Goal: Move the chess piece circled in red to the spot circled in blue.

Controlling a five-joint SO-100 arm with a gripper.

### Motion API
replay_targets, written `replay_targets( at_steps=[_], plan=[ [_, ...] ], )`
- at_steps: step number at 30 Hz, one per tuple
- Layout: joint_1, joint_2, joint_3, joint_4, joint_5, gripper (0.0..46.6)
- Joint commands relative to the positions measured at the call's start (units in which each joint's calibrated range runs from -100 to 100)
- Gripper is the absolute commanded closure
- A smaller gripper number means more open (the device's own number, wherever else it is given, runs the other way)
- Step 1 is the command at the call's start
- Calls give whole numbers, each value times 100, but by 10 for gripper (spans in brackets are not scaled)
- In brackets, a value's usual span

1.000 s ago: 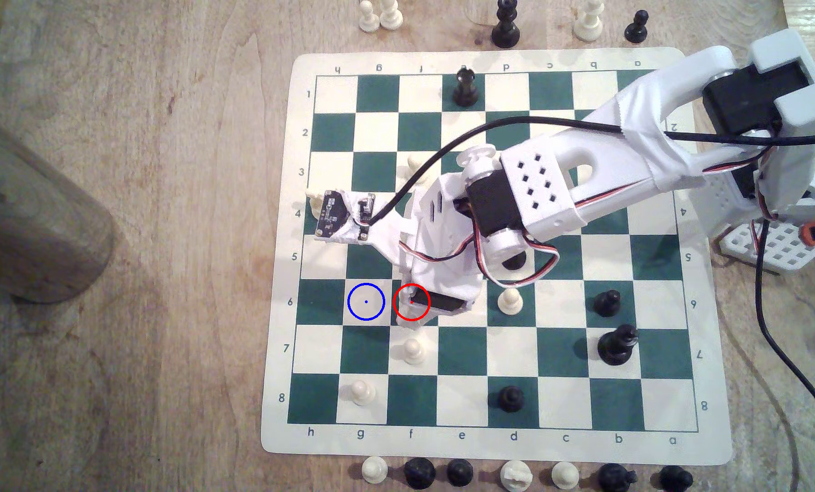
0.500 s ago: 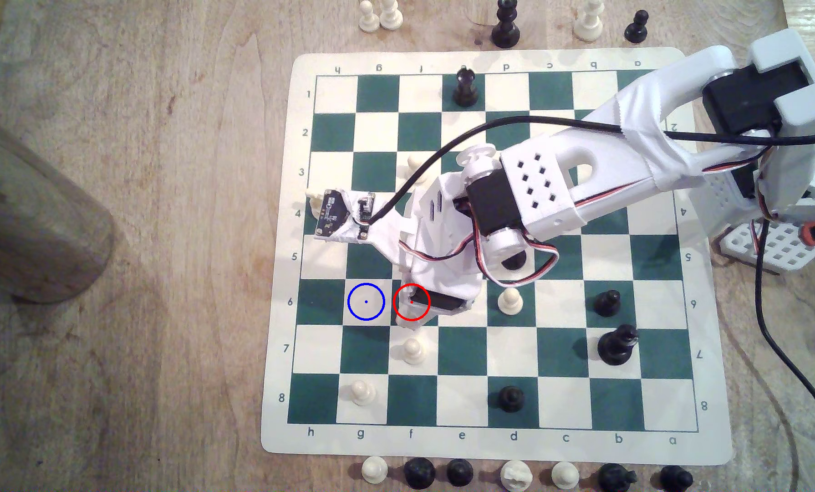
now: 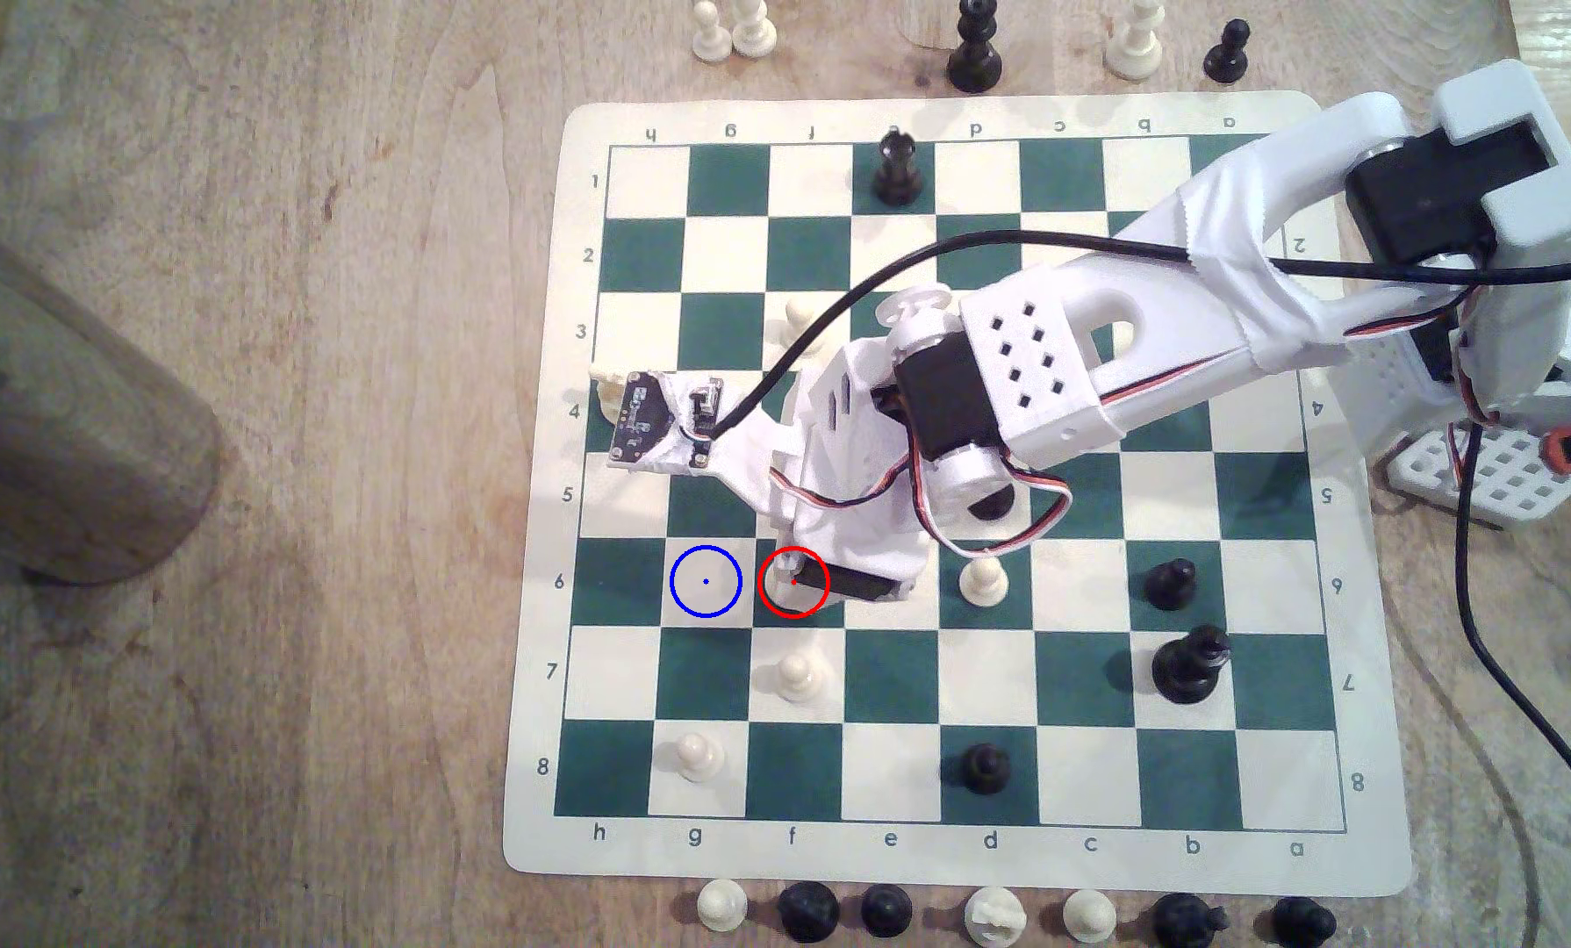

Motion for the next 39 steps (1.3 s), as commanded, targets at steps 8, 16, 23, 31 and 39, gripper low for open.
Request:
replay_targets(
  at_steps=[8, 16, 23, 31, 39],
  plan=[
    [-67, -1323, -427, 651, 49, 460],
    [-177, -1306, -1487, 1249, 78, 462],
    [-36, -449, -2285, 1290, 122, 462],
    [89, 392, -2983, 1167, 142, 461],
    [152, 1079, -2992, 700, 103, 461]
  ],
)
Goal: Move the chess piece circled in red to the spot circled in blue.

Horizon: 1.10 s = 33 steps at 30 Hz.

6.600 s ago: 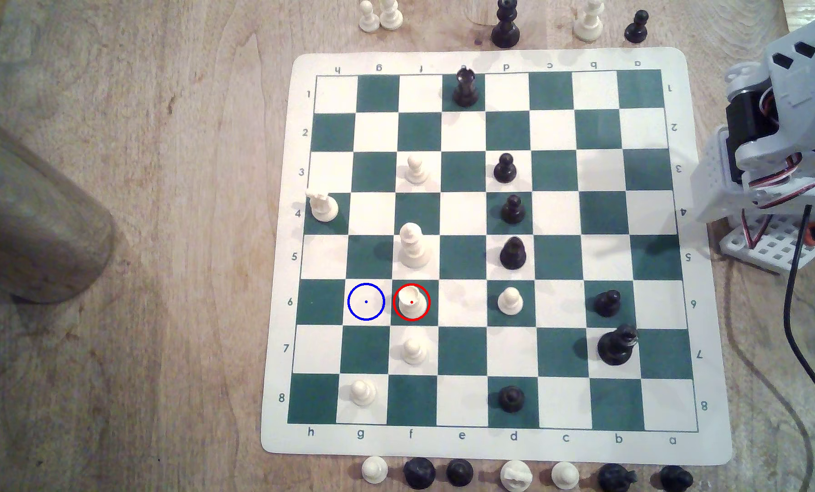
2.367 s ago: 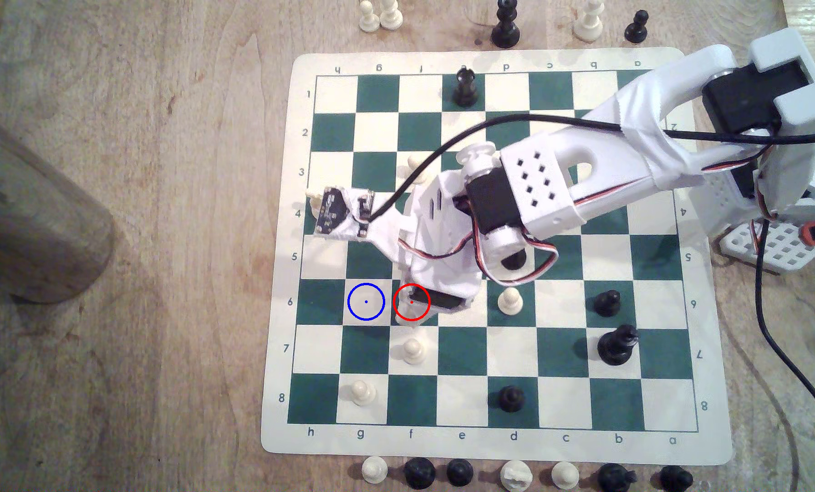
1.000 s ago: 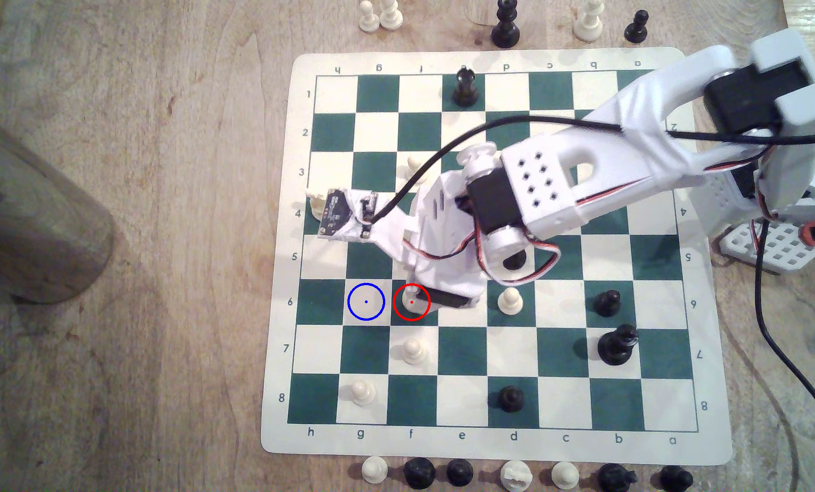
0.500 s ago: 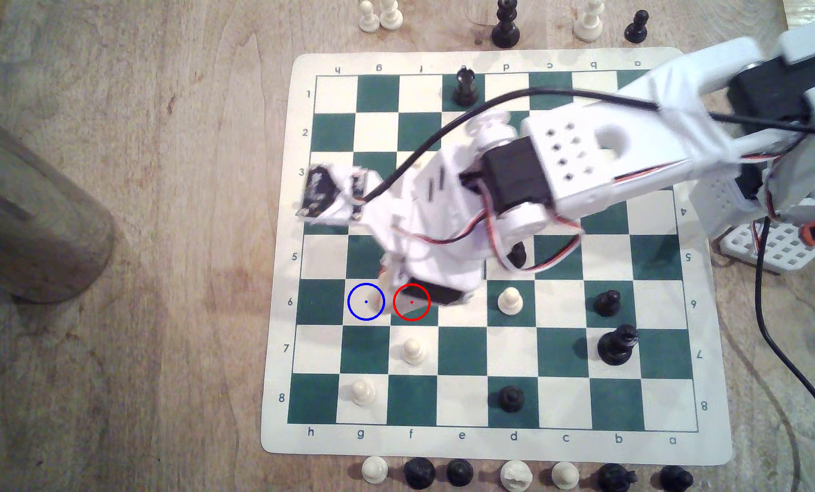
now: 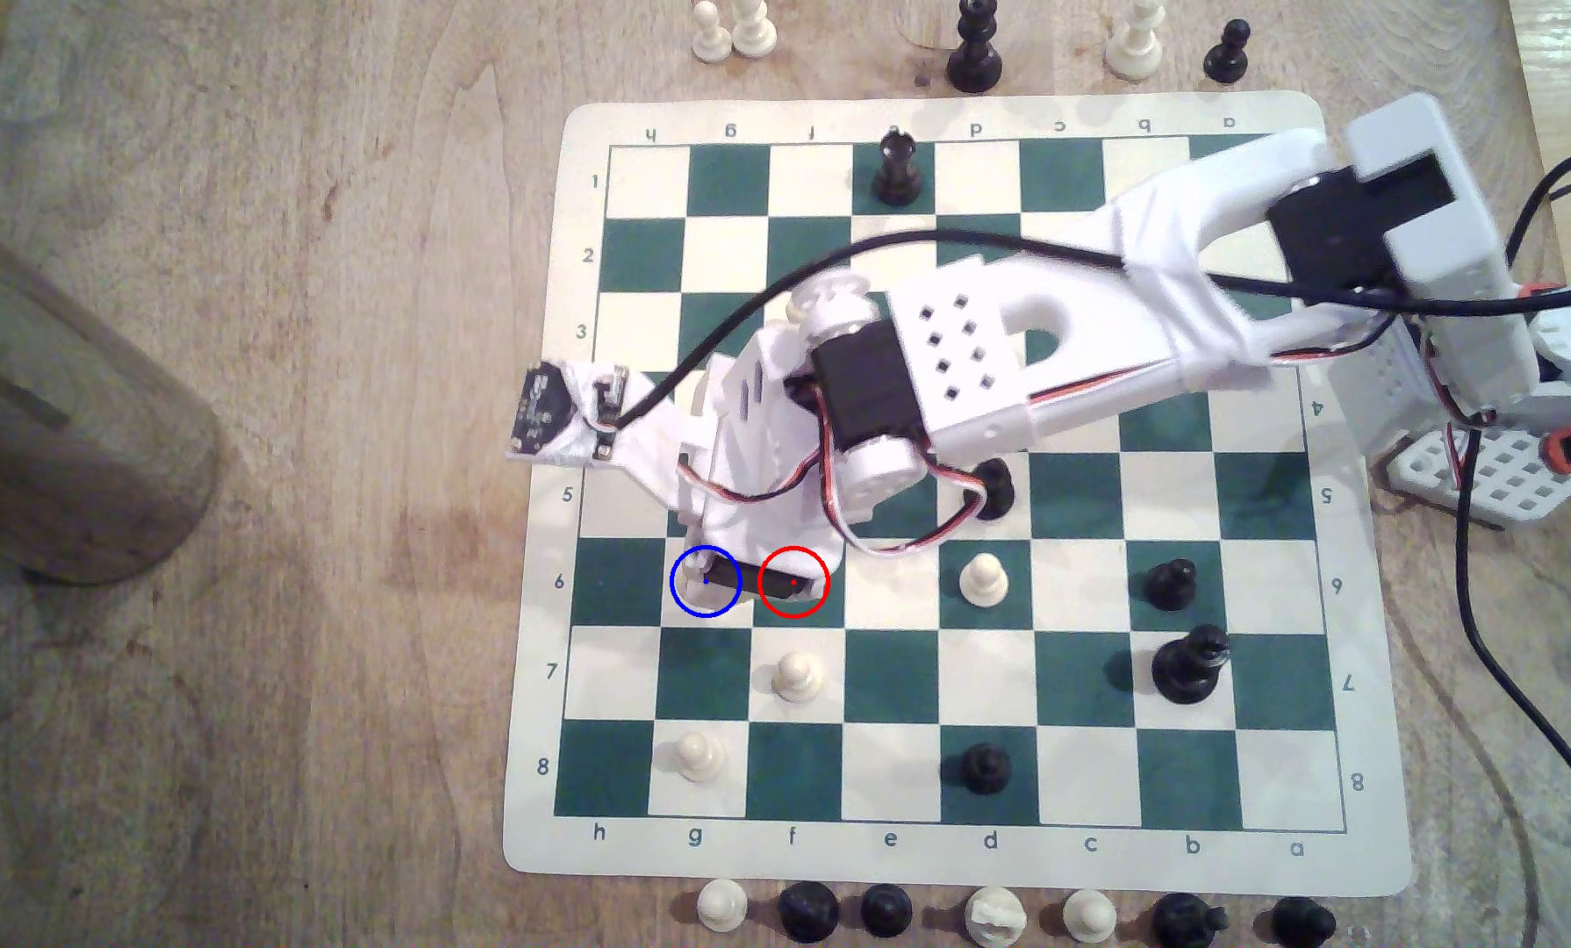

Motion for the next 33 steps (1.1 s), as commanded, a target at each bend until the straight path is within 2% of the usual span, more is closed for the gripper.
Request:
replay_targets(
  at_steps=[1, 19, 20, 21, 25, 29, 33],
  plan=[
    [71, -43, -489, -184, -24, 461],
    [110, 322, -589, -250, -20, 454],
    [110, 330, -598, -250, -24, 444],
    [118, 330, -616, -250, -29, 383],
    [141, 237, -580, -242, -78, 275],
    [149, 33, -553, -160, -88, 226],
    [149, -179, -525, -70, -88, 202]
  ],
)
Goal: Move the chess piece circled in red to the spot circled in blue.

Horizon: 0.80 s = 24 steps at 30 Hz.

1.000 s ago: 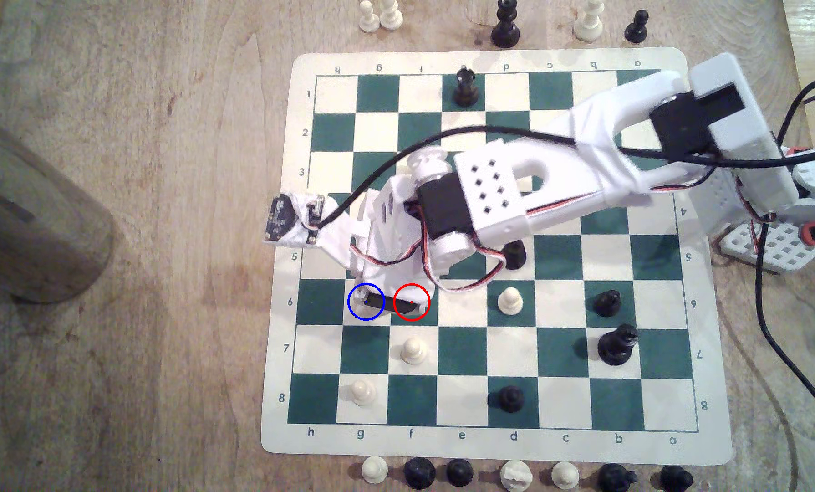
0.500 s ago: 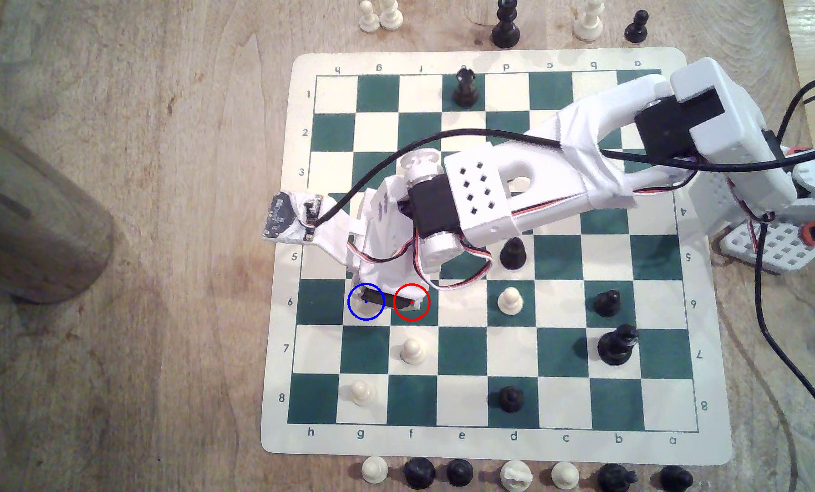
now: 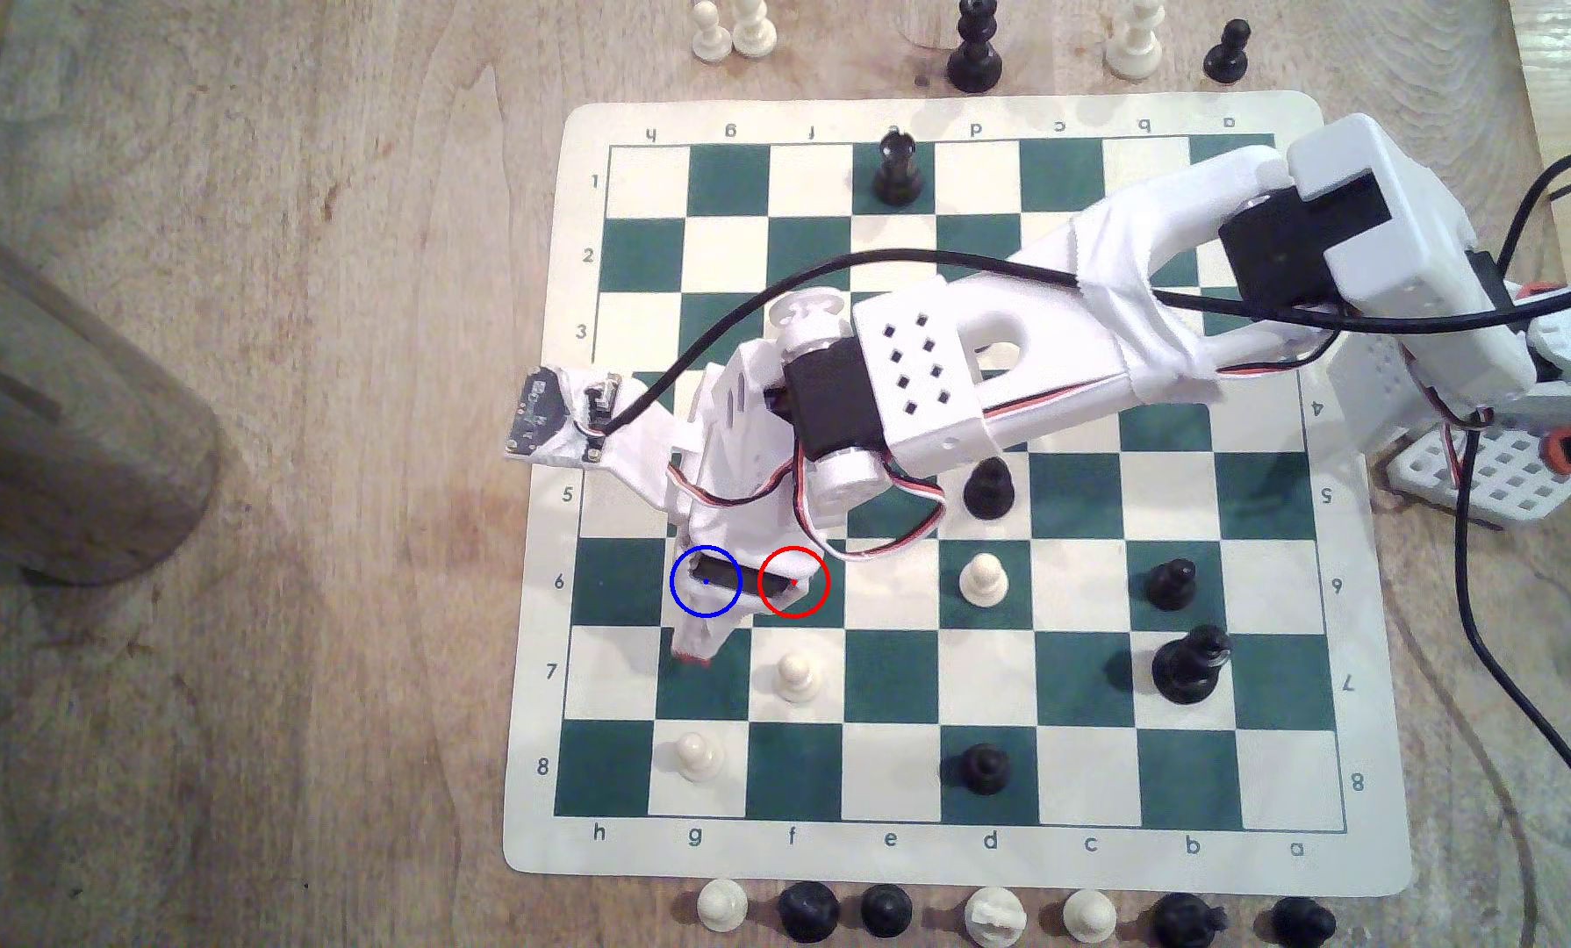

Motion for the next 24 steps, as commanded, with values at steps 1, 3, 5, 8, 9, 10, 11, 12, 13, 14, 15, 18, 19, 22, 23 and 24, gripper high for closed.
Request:
replay_targets(
  at_steps=[1, 3, 5, 8, 9, 10, 11, 12, 13, 14, 15, 18, 19, 22, 23, 24],
  plan=[
    [31, -868, -290, 82, -15, 189],
    [47, -1123, -127, 90, 10, 174],
    [86, -1547, 0, 229, 24, 160],
    [109, -1929, 45, 418, 39, 156],
    [109, -2065, 91, 483, 54, 156],
    [101, -2311, 209, 606, 68, 154],
    [94, -2422, 263, 713, 78, 155],
    [86, -2566, 381, 770, 93, 156],
    [78, -2676, 499, 778, 103, 156],
    [62, -2855, 680, 860, 117, 155],
    [54, -2940, 743, 926, 117, 155],
    [31, -3288, 1070, 1040, 117, 150],
    [-16, -3568, 1324, 1179, 117, 150],
    [-63, -4196, 1940, 1294, 137, 152],
    [-102, -4620, 2366, 1343, 166, 149],
    [-125, -4875, 2638, 1360, 186, 149]
  ],
)
